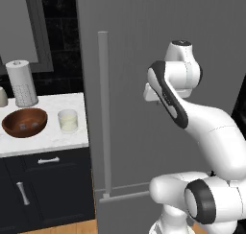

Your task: Grab a lemon wedge from the fridge and one ice cube from the ice bowl, and put them in the glass of lemonade.

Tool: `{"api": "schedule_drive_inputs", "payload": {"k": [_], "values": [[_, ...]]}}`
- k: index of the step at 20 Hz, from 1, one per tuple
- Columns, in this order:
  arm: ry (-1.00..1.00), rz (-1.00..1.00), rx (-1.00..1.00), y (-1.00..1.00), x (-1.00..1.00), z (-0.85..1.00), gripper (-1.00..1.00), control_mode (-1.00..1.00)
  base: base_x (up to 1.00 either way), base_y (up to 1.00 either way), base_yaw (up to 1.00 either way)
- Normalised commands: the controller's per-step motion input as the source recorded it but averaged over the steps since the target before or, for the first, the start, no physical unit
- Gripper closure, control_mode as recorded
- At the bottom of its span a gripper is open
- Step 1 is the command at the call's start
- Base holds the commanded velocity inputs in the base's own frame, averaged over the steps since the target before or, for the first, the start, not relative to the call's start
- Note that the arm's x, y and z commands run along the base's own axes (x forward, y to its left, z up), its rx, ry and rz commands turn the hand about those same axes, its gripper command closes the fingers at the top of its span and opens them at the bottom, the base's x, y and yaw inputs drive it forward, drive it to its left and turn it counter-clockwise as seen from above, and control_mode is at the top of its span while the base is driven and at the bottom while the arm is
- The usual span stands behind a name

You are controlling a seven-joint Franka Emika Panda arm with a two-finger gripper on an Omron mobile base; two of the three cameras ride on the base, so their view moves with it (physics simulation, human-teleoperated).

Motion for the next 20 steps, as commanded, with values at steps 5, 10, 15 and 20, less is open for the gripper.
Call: {"api": "schedule_drive_inputs", "payload": {"k": [5, 10, 15, 20], "values": [[0.06, 0.02, 0.0, 0.01, -0.47, -0.04, -1.0, -1.0, 0.0, 0.0, 0.0], [-0.11, 0.0, 0.0, -0.02, -0.94, -0.25, -1.0, -1.0, 0.0, 0.0, 0.0], [-0.05, 0.01, 0.01, 0.19, -0.23, -0.29, -1.0, -1.0, 0.0, 0.0, 0.0], [0.02, 0.0, 0.0, 0.18, 0.0, -0.14, -1.0, -1.0, 0.0, 0.0, 0.0]]}}
